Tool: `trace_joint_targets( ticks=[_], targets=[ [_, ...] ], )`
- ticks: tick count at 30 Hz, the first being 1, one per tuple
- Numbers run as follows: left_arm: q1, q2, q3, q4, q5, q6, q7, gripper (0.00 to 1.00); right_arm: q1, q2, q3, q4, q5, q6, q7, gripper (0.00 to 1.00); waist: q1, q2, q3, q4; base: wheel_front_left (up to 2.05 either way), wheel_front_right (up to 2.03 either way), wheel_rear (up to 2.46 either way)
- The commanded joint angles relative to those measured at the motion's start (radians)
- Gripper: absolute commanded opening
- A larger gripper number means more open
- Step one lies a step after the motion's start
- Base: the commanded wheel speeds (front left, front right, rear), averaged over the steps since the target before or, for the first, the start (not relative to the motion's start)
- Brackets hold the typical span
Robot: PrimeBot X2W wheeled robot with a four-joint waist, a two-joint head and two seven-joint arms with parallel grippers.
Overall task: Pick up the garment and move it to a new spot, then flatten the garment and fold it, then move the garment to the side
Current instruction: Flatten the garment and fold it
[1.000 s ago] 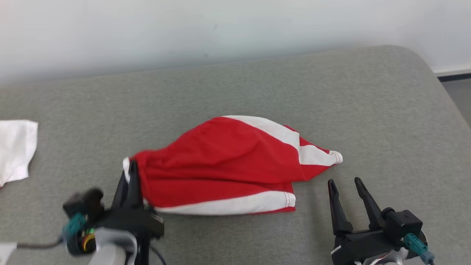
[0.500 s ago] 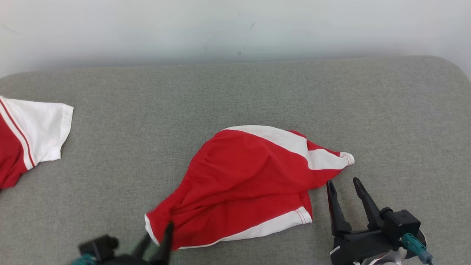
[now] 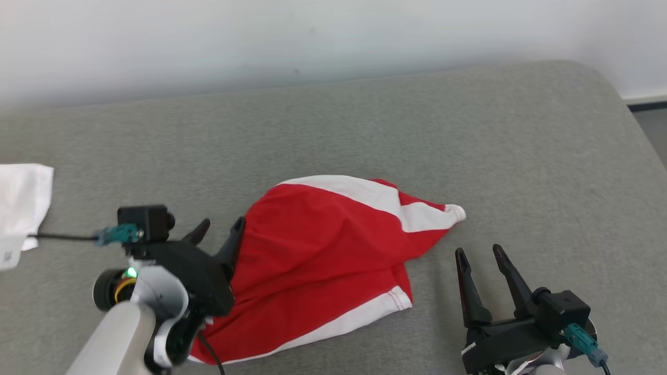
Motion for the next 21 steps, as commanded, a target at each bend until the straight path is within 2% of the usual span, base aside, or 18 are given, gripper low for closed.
trace_joint_targets(
  ticks=[1,7,11,14,15,16,17,18,21],
  targets=[
    [-0.042,-0.002,-0.015,0.043,0.028,-0.001,0.01,1.0,-0.01,-0.001,0.002,0.001,0.003,-0.002,0.0,1.0,0.0,-0.0001,0.028,-0.058,0.0,0.0,0.0],
    [-0.147,0.007,-0.053,0.224,0.08,0.01,0.056,1.0,-0.012,0.0,-0.003,-0.001,0.012,-0.002,0.0,1.0,0.0,-0.0001,0.053,-0.129,0.0,0.0,0.0],
    [-0.167,0.006,-0.06,0.275,0.091,0.025,0.066,1.0,-0.004,0.0,-0.008,-0.007,0.014,-0.002,0.0,1.0,0.0,-0.0001,0.054,-0.141,0.0,0.0,0.0],
    [-0.173,-0.001,-0.063,0.304,0.079,0.016,0.075,1.0,0.0,0.0,-0.012,-0.011,0.013,-0.002,0.0,1.0,0.0,-0.0001,0.053,-0.142,0.0,0.0,0.0],
    [-0.175,-0.003,-0.066,0.311,0.077,0.009,0.077,0.96,0.0,0.0,-0.011,-0.012,0.013,-0.002,0.0,1.0,0.0,-0.0001,0.052,-0.139,0.0,0.0,0.0],
    [-0.181,-0.005,-0.068,0.313,0.077,0.007,0.068,0.64,-0.001,0.0,-0.01,-0.012,0.014,-0.002,0.0,1.0,0.0,-0.0001,0.051,-0.136,0.0,0.0,0.0],
    [-0.188,-0.005,-0.066,0.314,0.083,0.004,0.054,0.25,-0.002,0.0,-0.008,-0.013,0.014,-0.002,0.0,1.0,0.0,-0.0001,0.05,-0.132,0.0,0.0,0.0],
    [-0.192,-0.006,-0.067,0.313,0.088,0.002,0.042,0.0,-0.003,0.0,-0.008,-0.013,0.013,-0.002,0.0,1.0,0.0,-0.0001,0.048,-0.127,0.0,0.0,0.0],
    [-0.195,-0.001,-0.072,0.296,0.115,0.008,-0.011,0.0,0.001,0.0,-0.016,-0.015,0.007,-0.002,0.0,1.0,0.0,-0.0001,0.044,-0.104,0.0,0.0,0.0]
  ],
)
